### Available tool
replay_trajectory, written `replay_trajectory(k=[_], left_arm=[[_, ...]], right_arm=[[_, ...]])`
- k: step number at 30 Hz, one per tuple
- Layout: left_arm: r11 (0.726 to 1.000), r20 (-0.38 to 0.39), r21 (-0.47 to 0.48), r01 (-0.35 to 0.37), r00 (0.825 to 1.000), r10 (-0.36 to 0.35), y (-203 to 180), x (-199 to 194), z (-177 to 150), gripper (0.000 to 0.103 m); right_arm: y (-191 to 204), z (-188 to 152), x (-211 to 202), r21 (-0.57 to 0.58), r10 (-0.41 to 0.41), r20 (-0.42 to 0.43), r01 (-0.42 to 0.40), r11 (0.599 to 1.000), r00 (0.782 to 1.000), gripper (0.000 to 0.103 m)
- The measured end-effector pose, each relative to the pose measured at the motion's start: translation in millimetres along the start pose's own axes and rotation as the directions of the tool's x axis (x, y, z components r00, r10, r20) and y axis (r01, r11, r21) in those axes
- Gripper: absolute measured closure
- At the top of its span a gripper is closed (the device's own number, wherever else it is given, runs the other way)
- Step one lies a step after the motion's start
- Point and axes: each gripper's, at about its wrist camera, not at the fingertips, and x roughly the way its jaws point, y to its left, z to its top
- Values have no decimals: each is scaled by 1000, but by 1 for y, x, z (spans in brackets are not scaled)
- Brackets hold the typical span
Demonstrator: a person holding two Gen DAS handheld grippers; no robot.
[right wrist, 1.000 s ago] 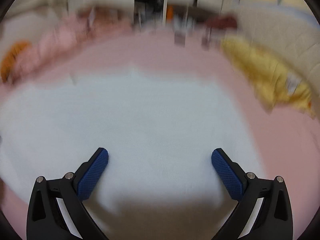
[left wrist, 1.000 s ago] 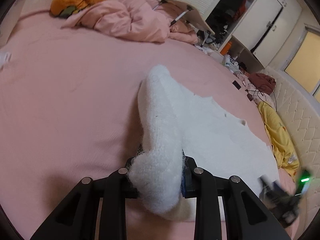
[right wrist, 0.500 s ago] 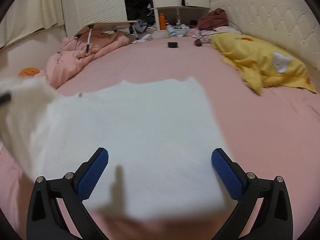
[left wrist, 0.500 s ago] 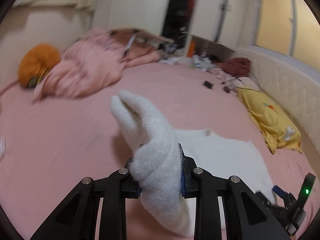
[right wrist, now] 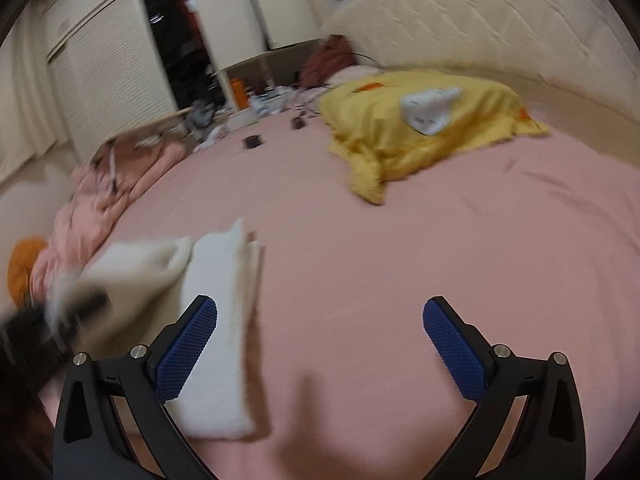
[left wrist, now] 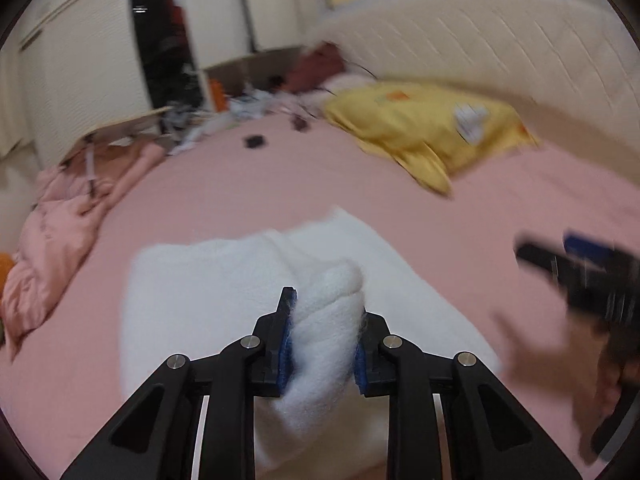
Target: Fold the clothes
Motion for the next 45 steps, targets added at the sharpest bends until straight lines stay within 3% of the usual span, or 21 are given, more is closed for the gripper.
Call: replay_trajectory(k=[3, 8, 10, 13, 16, 17, 19, 21, 23, 25, 27, 29, 31, 35, 37, 39, 40, 41, 42, 43, 45], left_arm=[[1000, 3, 10, 7, 1000, -7, -13, 3, 1, 81], [998, 126, -26, 55, 991, -51, -10, -19, 37, 87], [995, 162, 15, 99, 982, -100, -22, -24, 45, 98], [984, 67, 106, 141, 987, -149, -57, -2, 35, 98], [989, -1, 69, 130, 991, -130, -66, 3, 13, 97], [993, -1, 46, 106, 994, -106, -62, -3, 6, 93], [999, 2, 7, 39, 999, -39, -46, -22, -10, 52], [999, 37, -40, -26, 999, 27, -17, -50, -27, 34], [994, 73, -38, -103, 992, 106, 14, -74, -42, 29], [972, 63, 55, -229, 972, 225, 34, -80, -50, 27], [916, 39, 198, -350, 936, 349, 43, -71, -61, 27], [885, 32, 281, -371, 925, 378, 47, -60, -67, 27], [875, 45, 330, -355, 931, 361, 42, -52, -74, 27], [828, 53, 477, -294, 950, 307, 14, -37, -89, 27], [806, 54, 513, -294, 949, 312, 5, -26, -89, 27], [791, 48, 518, -324, 935, 351, 5, -15, -88, 27], [796, 37, 510, -326, 933, 358, 7, -11, -86, 27], [808, 18, 498, -316, 935, 355, 9, -8, -84, 27], [821, -1, 487, -298, 940, 342, 12, -6, -83, 34], [831, -11, 478, -285, 944, 330, 14, -5, -80, 58], [856, -17, 435, -278, 948, 317, 22, -9, -75, 89]], right_arm=[[-17, 1, 3, 52, -17, -9, 18, 998, 1000, 0], [-31, 5, 1, 106, -21, 1, 20, 994, 1000, 0], [-33, 7, 0, 114, -18, 11, 16, 993, 1000, 0], [-34, 9, -2, 116, -23, 22, 20, 993, 1000, 0], [-32, 9, -1, 102, -23, 15, 21, 995, 1000, 0], [-32, 8, -1, 99, -22, 15, 20, 995, 1000, 0], [-32, 9, 0, 97, -10, 10, 9, 995, 1000, 0], [-29, 10, 1, 102, 48, -10, -47, 994, 999, 0], [-24, 10, 3, 132, 160, -40, -154, 979, 986, 0], [-14, 7, 7, 201, 334, -73, -314, 928, 940, 0], [3, 2, 11, 274, 496, -100, -455, 847, 863, 0], [29, -4, 14, 290, 612, -143, -558, 777, 778, 0], [52, -12, 18, 287, 684, -188, -626, 725, 705, 0], [69, -20, 34, 344, 707, -234, -624, 702, 667, 0], [71, -16, 53, 410, 736, -269, -618, 671, 621, 0], [71, -10, 84, 468, 749, -338, -588, 659, 570, 0], [71, -7, 97, 484, 741, -362, -565, 668, 566, 0], [74, -4, 110, 496, 741, -392, -553, 669, 545, 0], [79, -1, 125, 512, 749, -428, -547, 662, 506, 0], [83, 2, 134, 513, 747, -449, -543, 664, 490, 0], [96, 10, 149, 482, 732, -498, -553, 679, 465, 0]])
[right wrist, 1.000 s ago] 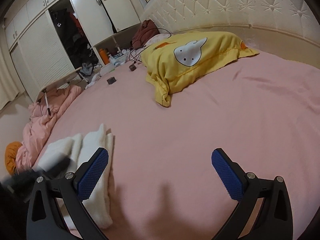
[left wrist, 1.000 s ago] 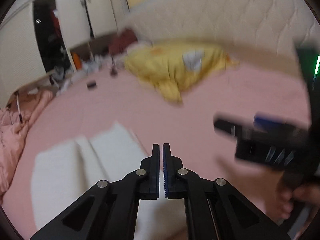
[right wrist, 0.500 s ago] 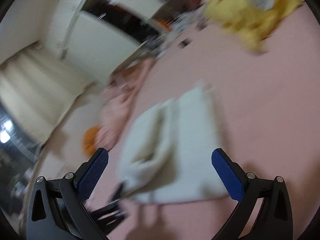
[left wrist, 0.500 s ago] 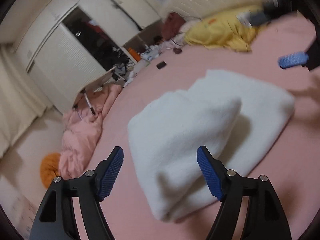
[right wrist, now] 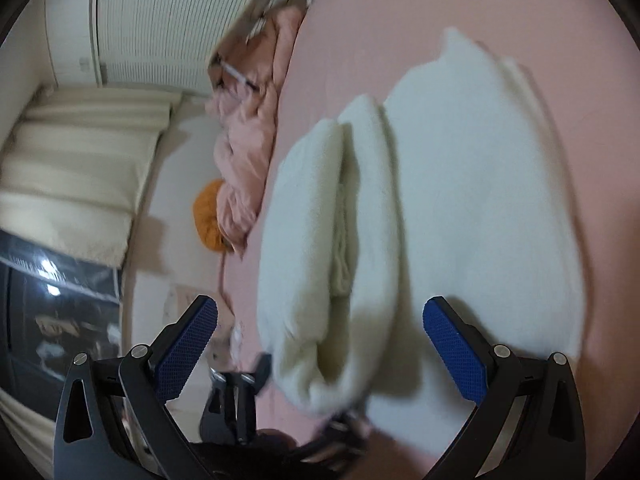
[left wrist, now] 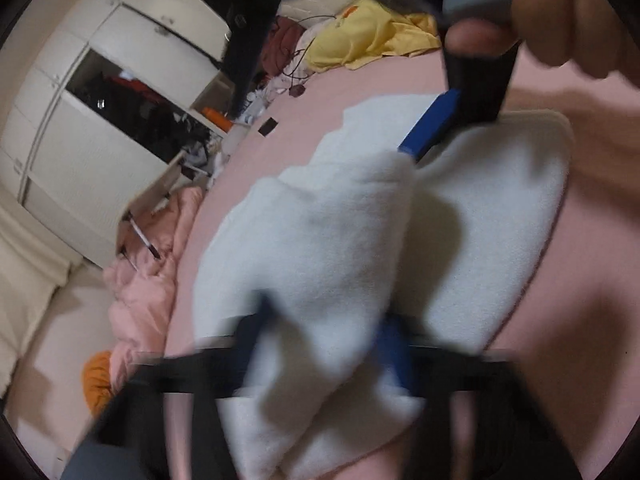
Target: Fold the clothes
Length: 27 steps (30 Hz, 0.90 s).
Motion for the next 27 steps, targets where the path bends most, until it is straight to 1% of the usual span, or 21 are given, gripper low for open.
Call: replay_trajectory(k=[2, 3, 5, 8, 9, 11, 12, 13, 14, 16, 17, 19, 21, 22, 25, 27], left_arm=[[996, 12, -79, 30, 1000, -29, 18, -1, 0, 90], [994, 18, -100, 41, 999, -40, 24, -1, 1, 91], [993, 52, -107, 56, 997, -50, 31, -8, 2, 91], [988, 130, -127, 86, 989, -70, 41, -26, 2, 91], [985, 130, -138, 99, 988, -81, 43, -29, 1, 91], [987, 112, -125, 101, 990, -87, 40, -27, -4, 91], [988, 107, -111, 106, 990, -94, 39, -24, -5, 91], [988, 106, -105, 114, 989, -103, 39, -22, -5, 91], [988, 107, -102, 119, 988, -108, 39, -22, -5, 91], [988, 111, -99, 122, 988, -111, 39, -24, -5, 91], [987, 109, -101, 125, 987, -114, 39, -24, -5, 91], [986, 101, -107, 131, 988, -121, 33, -29, -4, 91], [985, 100, -98, 138, 987, -128, 28, -30, -3, 91], [986, 99, -91, 139, 987, -130, 25, -32, -1, 91], [987, 96, -83, 139, 987, -131, 19, -36, 7, 91], [986, 115, -94, 137, 985, -126, 21, -46, 16, 91]], right_arm=[[2, 13, 9, 2, -18, -35, 18, 1000, 999, 0], [2, 19, 15, 7, -29, -59, 29, 1000, 998, 0], [6, 28, 22, 4, -48, -78, 49, 999, 996, 0], [24, 34, 33, -24, -31, -111, 28, 999, 993, 1], [26, 34, 39, -19, -34, -131, 32, 999, 991, 2], [22, 38, 56, 23, -30, -185, 35, 999, 982, 16], [19, 41, 67, 47, -23, -210, 33, 998, 977, 28], [18, 45, 78, 58, -22, -227, 36, 998, 974, 36], [19, 48, 85, 50, -41, -238, 54, 997, 970, 38], [23, 53, 97, 6, -112, -263, 117, 993, 958, 46], [23, 55, 102, -9, -130, -273, 132, 991, 953, 49], [23, 59, 103, -8, -133, -276, 136, 991, 952, 67], [27, 61, 100, -34, -134, -261, 129, 991, 956, 75], [29, 62, 98, -49, -139, -253, 130, 990, 958, 77], [35, 62, 90, -94, -165, -211, 148, 985, 963, 78], [42, 61, 72, -125, -166, -165, 146, 981, 972, 79]])
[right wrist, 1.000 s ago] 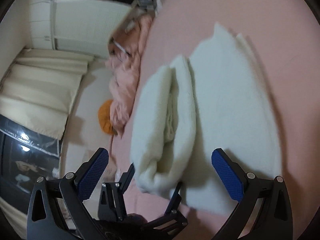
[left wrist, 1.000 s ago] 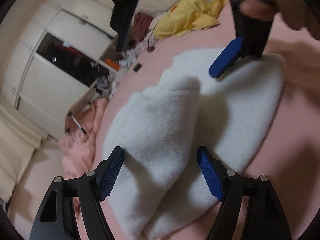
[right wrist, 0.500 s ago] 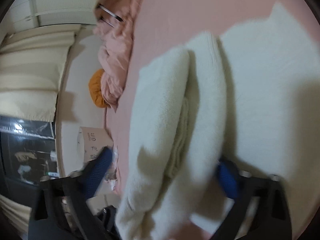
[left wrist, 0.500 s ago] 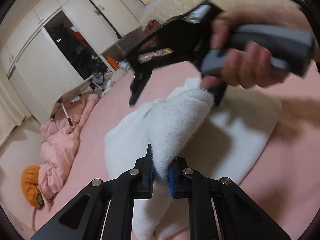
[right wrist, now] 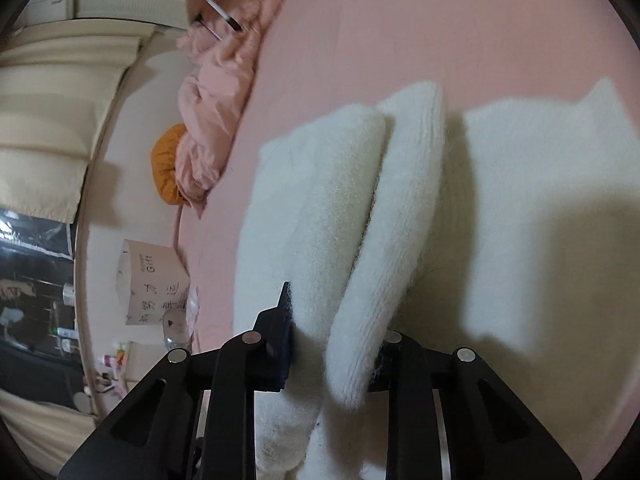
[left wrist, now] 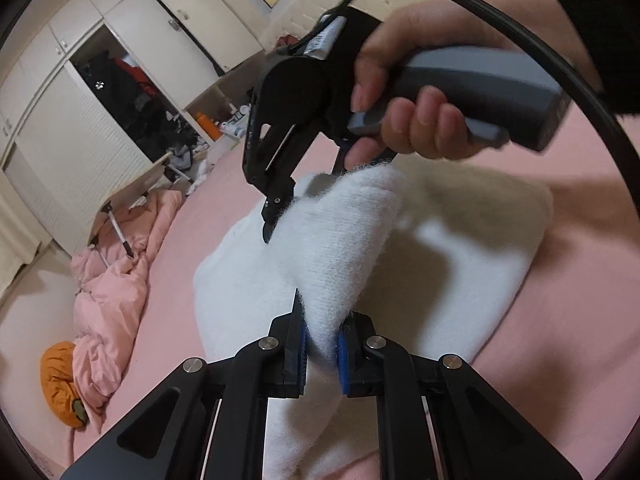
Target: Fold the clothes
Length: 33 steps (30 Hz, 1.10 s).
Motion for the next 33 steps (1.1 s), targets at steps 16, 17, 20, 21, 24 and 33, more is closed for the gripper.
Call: replay_trajectory(k=[16, 17, 20, 21, 24, 33], left_arm=[[986, -61, 131, 100, 994, -92, -94, 24, 25, 91], [987, -60, 131, 97, 994, -90, -94, 23, 24, 91], [991, -27, 95, 91, 996, -89, -85, 15, 28, 91], [992, -29, 88, 93, 995, -91, -83, 14, 30, 91], [988, -99, 110, 113, 990, -102, -90, 27, 25, 78], [983, -30, 155, -96, 994, 102, -77, -45, -20, 18]], right_arm=[[-92, -31, -62, 66, 24, 53, -27, 997, 998, 79], [-95, -32, -62, 74, 47, 61, -52, 996, 997, 79], [-79, -33, -67, 7, 38, 79, -38, 999, 996, 79], [-75, -32, -70, -9, 37, 86, -36, 999, 996, 79], [-87, -33, -61, 14, -6, 80, 5, 1000, 997, 78], [-44, -70, -127, -93, -310, 362, 365, 926, 879, 57]])
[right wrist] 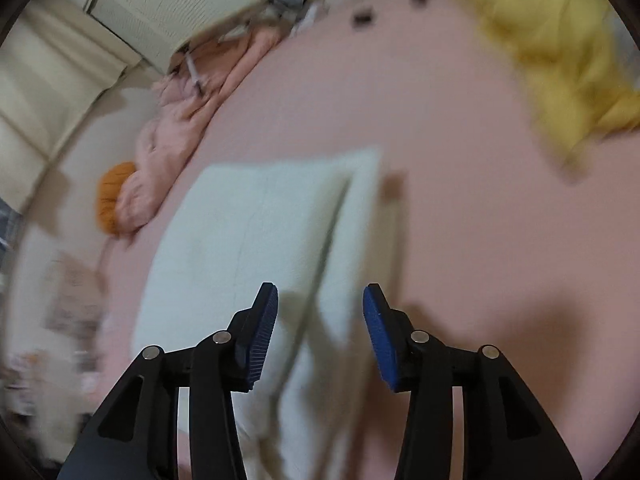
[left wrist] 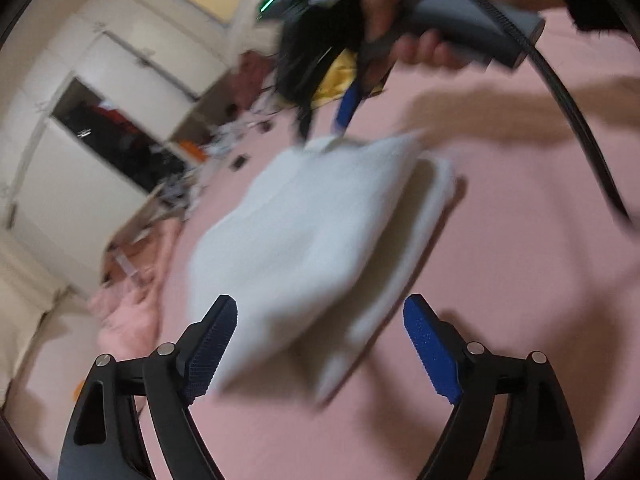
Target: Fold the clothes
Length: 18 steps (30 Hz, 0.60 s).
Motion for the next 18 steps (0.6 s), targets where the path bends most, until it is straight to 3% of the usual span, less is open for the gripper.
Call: replay_trajectory(k=[2, 4, 8, 9, 10, 13, 17, 18], left_arm=[[997, -40, -68, -33, 999, 30, 16, -2, -16, 14], [988, -109, -154, -29, 994, 12, 29, 9, -29, 10], [977, -220, -212, -25, 975, -23, 34, 51, -42, 11], [972, -227, -233, -16, 973, -38, 37, 60, -43, 23], [961, -226, -276, 3, 972, -68, 42, 67, -43, 34], [887, -176, -457, 72, 970, -170, 66, 79, -45, 38], [846, -148, -523, 104, 966, -210, 68, 88, -57, 42], [827, -136, -549, 119, 964, -229, 71, 90, -62, 45]], right_arm=[[13, -5, -25, -36, -1, 67, 3, 999, 998, 57], [39, -16, -41, -98, 80, 100, -70, 993, 992, 54], [77, -39, -28, -167, 177, 30, -170, 971, 984, 51], [82, -45, -20, -152, 189, 7, -185, 971, 982, 51], [83, -52, -11, -128, 194, -20, -195, 972, 981, 51], [84, -67, 3, -104, 181, -49, -185, 977, 982, 51], [76, -80, 0, -110, 148, -24, -149, 983, 989, 53], [73, -81, 2, -125, 119, -27, -121, 985, 993, 61]])
